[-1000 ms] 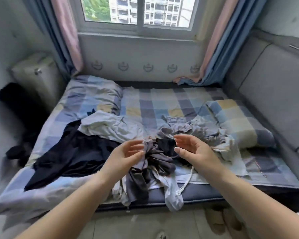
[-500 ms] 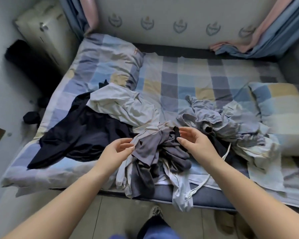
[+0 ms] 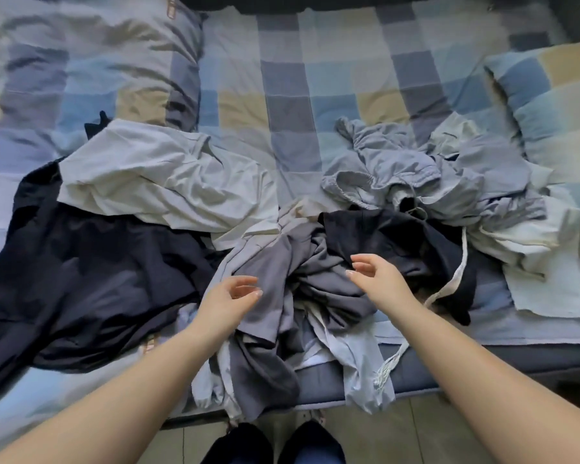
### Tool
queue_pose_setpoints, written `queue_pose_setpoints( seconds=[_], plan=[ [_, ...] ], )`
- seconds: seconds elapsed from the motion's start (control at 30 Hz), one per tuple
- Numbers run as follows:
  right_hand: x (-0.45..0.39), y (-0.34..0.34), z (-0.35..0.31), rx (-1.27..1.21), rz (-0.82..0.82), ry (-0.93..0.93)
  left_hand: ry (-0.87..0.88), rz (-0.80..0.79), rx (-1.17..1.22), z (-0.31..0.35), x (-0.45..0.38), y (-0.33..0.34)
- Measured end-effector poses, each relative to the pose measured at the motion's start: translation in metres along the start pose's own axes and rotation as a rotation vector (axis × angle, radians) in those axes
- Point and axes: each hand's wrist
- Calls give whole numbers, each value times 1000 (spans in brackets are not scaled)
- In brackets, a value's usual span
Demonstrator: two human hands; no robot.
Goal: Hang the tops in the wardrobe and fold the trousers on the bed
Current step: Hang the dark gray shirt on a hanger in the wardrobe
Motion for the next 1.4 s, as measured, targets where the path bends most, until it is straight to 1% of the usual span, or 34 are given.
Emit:
queue_pose_setpoints(
  seconds=[0.1, 0.17, 0.23, 0.37, 0.4, 0.43, 0.5, 0.6, 0.67, 0.73, 0.83, 0.9, 1.0, 1.07, 1.13, 1.17, 1.23, 1.33, 1.4],
  plan=[
    [-42, 22, 26, 31, 7, 21, 40, -40, -109, -11, -45, 25],
    [-70, 35, 40, 44, -4, 32, 100, -53, -172, -14, -77, 41],
    [-99, 49, 55, 74, -26, 24, 191, -48, -246, -16, -112, 58],
    [-145, 72, 73, 151, -54, -51, 463, 38, -474, -8, -174, 85],
    [-156, 79, 79, 176, -51, -62, 492, 36, -530, -8, -188, 93],
    [-163, 84, 83, 200, -47, -77, 505, 22, -589, -7, -200, 99],
    [-176, 95, 90, 228, -51, -72, 460, -18, -667, -9, -218, 107],
    [-182, 103, 95, 235, -61, -9, 361, -12, -673, -13, -223, 112],
    [-179, 105, 95, 208, -73, 40, 338, -26, -640, -15, -214, 108],
    [-170, 104, 92, 175, -88, 56, 349, -80, -598, -14, -200, 99],
    [-148, 98, 74, 179, -147, 29, 341, -128, -553, -2, -172, 77],
    [-129, 95, 59, 144, -148, 14, 318, -135, -552, 10, -148, 58],
    [-102, 87, 36, 77, -174, 4, 356, -168, -513, 29, -109, 30],
    [-83, 77, 14, 161, -235, -53, 402, -217, -515, 47, -76, 11],
    [-64, 68, -8, 299, -256, -163, 427, -234, -549, 61, -46, -7],
    [-52, 64, -22, 346, -237, -222, 433, -221, -569, 69, -31, -17],
    [-32, 58, -46, 351, -157, -293, 463, -175, -604, 81, -8, -32],
    [3, 46, -86, 199, -34, -404, 496, -93, -677, 100, 26, -51],
    [31, 38, -115, 82, -7, -499, 504, -58, -664, 112, 48, -59]
  ],
)
Point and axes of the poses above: each hand's wrist, its own x-axis away from the middle knuckle, its own y-axis out of the palm, z = x × y, and after that the axes turned 2 degrees about -y, right-handed
